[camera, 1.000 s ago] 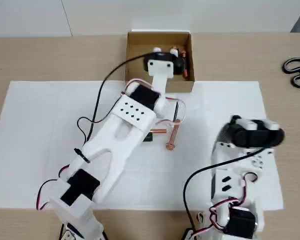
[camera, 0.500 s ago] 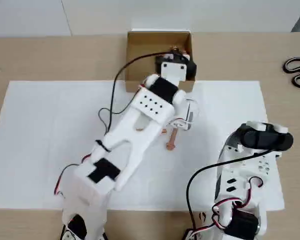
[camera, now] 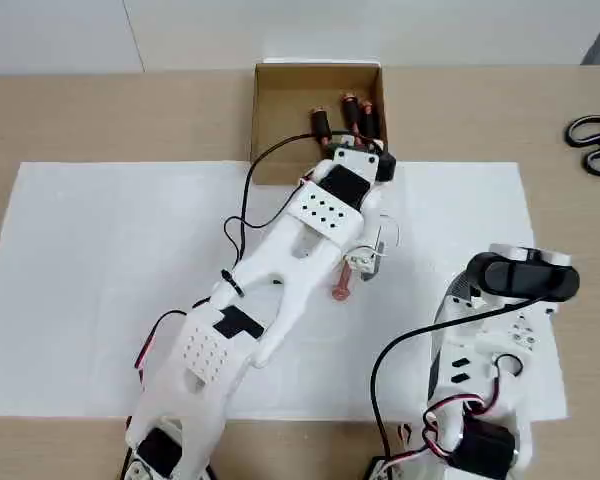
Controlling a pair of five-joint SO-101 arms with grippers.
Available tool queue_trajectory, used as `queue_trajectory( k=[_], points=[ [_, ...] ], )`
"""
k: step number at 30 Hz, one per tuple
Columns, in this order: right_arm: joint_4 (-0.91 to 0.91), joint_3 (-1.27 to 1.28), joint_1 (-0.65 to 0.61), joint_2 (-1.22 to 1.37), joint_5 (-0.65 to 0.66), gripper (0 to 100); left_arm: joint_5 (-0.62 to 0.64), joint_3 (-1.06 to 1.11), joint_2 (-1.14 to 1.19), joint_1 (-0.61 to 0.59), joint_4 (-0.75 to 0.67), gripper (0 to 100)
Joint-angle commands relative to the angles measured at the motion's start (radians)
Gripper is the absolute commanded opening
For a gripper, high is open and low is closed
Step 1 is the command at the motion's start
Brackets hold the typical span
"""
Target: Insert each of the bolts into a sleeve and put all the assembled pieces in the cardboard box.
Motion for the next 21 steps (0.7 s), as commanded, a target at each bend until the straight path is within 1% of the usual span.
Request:
queue_trajectory(
  k=[1,8,11,13,18,21],
  points=[
    [0.001,-0.006,0.01,-0.013,0.006,0.3,-0.003,-0.039,-0.005,0.005,0.011,19],
    [-0.002,-0.006,0.01,-0.013,0.006,0.3,0.0,-0.044,0.031,0.006,0.018,19],
    [-0.004,-0.006,0.01,-0.013,0.006,0.3,0.003,-0.038,0.054,0.034,0.02,18],
    [-0.004,-0.006,0.01,-0.013,0.006,0.3,0.003,-0.042,0.071,0.064,0.02,15],
    [-0.004,-0.006,0.01,-0.013,0.006,0.3,-0.002,-0.056,0.074,0.107,0.017,0],
    [-0.004,-0.006,0.01,-0.013,0.006,0.3,-0.002,-0.084,0.066,0.095,0.021,1]
  ],
)
